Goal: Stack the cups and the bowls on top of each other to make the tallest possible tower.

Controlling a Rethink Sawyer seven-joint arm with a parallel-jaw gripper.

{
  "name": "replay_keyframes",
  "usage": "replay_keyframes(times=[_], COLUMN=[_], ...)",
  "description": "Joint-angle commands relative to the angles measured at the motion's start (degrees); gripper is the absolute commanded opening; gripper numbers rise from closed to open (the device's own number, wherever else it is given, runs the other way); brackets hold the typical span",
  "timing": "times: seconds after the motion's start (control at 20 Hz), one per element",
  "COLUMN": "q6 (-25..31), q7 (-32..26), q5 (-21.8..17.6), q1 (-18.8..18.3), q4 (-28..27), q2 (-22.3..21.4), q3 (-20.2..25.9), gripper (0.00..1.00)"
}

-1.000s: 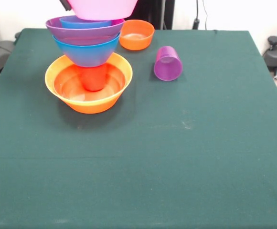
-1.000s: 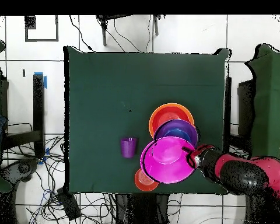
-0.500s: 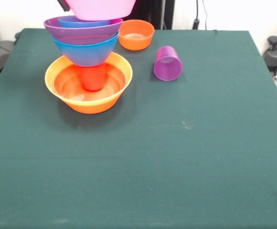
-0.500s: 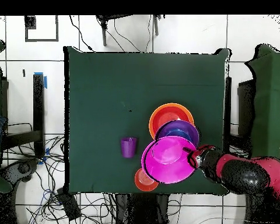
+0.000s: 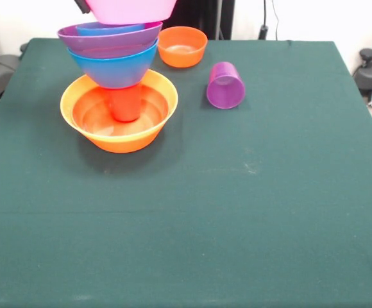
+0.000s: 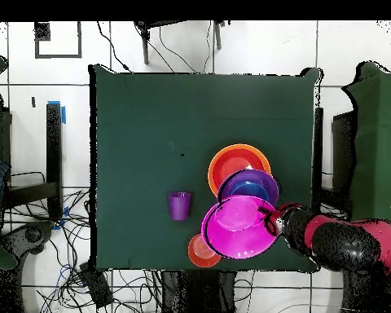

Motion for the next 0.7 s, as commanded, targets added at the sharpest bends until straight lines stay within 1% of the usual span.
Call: replay_keyframes(times=[0.05,0.3,0.65,0.7], q6=[5.5,3.7,1.5,1.3], q7=[-14.9,-11.6,-12.6,-12.2], q5=[-1.9,-3.0,-4.2,-4.4], q1=[3.0,4.7,5.7,6.3], q4=[-3.4,-3.6,-4.8,-5.2], q2=[-1.8,-2.5,-0.7,-0.5], q3=[-3.4,-4.9,-5.8,-6.2], gripper=[0.00,0.00,0.00,0.00])
